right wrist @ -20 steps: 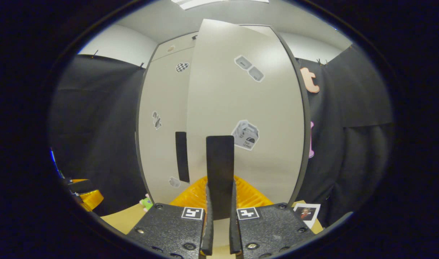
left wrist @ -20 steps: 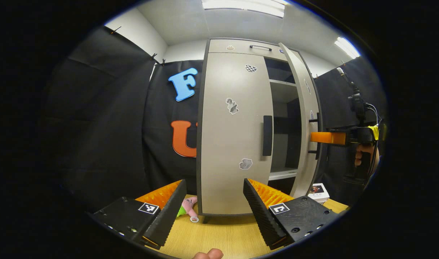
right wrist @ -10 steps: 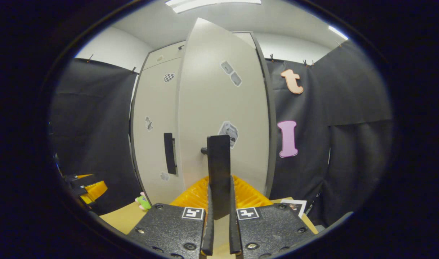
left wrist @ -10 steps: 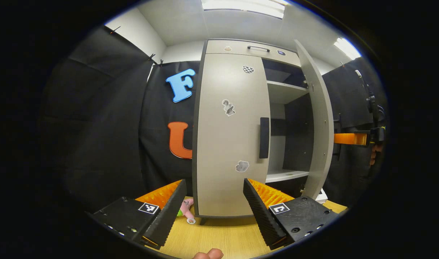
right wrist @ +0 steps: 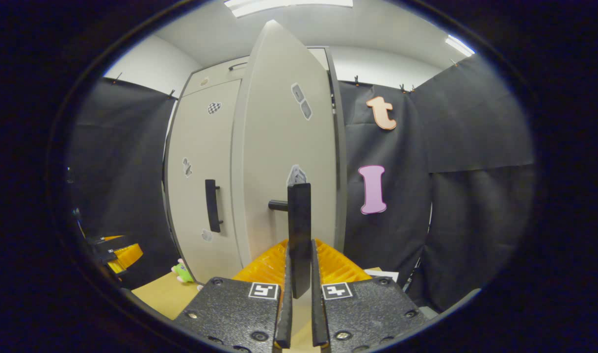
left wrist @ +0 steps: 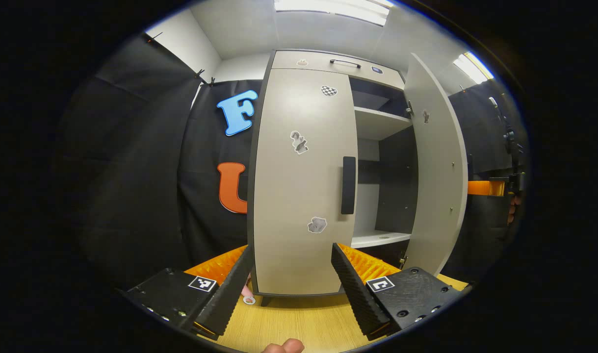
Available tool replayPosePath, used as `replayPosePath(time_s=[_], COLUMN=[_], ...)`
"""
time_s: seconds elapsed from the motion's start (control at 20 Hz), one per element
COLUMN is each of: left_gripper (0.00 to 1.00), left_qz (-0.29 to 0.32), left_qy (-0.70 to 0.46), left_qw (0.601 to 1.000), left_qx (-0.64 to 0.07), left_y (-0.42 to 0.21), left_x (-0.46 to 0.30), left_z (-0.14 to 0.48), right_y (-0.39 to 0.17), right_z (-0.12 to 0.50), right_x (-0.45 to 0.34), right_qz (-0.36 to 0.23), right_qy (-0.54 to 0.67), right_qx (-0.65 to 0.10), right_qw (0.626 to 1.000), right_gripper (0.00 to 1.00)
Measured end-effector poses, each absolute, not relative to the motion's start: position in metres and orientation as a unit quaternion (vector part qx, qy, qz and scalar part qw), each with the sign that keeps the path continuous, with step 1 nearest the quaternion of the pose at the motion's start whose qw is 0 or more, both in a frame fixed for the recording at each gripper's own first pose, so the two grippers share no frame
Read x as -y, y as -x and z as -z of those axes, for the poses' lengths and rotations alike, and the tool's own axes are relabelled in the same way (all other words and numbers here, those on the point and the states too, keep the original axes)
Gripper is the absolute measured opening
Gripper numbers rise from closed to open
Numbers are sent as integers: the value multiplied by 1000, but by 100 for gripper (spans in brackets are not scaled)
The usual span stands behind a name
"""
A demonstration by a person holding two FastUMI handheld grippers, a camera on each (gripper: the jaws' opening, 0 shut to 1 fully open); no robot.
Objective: Open the right door of the double-door shoe cabinet with the right hand, and open the left door with the left hand.
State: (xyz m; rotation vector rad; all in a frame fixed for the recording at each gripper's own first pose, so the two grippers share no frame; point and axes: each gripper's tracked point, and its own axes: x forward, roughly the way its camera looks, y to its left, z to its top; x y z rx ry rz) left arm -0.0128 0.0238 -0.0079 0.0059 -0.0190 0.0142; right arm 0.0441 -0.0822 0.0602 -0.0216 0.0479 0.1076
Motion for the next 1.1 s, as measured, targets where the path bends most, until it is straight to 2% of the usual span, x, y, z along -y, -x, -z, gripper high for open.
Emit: replayPosePath(time_s=[0.15,0.3,0.4,0.5,0.6,0.75,0.9,1.1], left_gripper=[95,95,95,95,95,95,95,95], left_qz=[-2,6,7,9,8,3,3,-6], left_qy=[1,4,5,8,8,4,4,-4], left_qw=[1000,1000,1000,1000,1000,1000,1000,1000], left_qx=[12,12,13,13,15,8,1,2], left_y=[10,8,8,8,6,5,4,2], left_x=[-20,-15,-15,-15,-15,-16,-17,-20], left_z=[6,6,7,8,7,10,12,14], right_y=[-37,-39,-42,-46,-43,-45,-43,-3], right_z=[-53,-53,-55,-57,-60,-58,-58,-73], right_x=[93,117,143,171,166,172,170,164], right_qz=[-46,-8,26,54,14,-3,8,48], right_qy=[13,23,30,21,-27,-35,-33,-6], right_qx=[-33,-33,-28,-23,-21,-15,-17,3], right_qw=[998,999,999,998,999,999,999,999], right_gripper=[19,19,14,6,4,7,7,7])
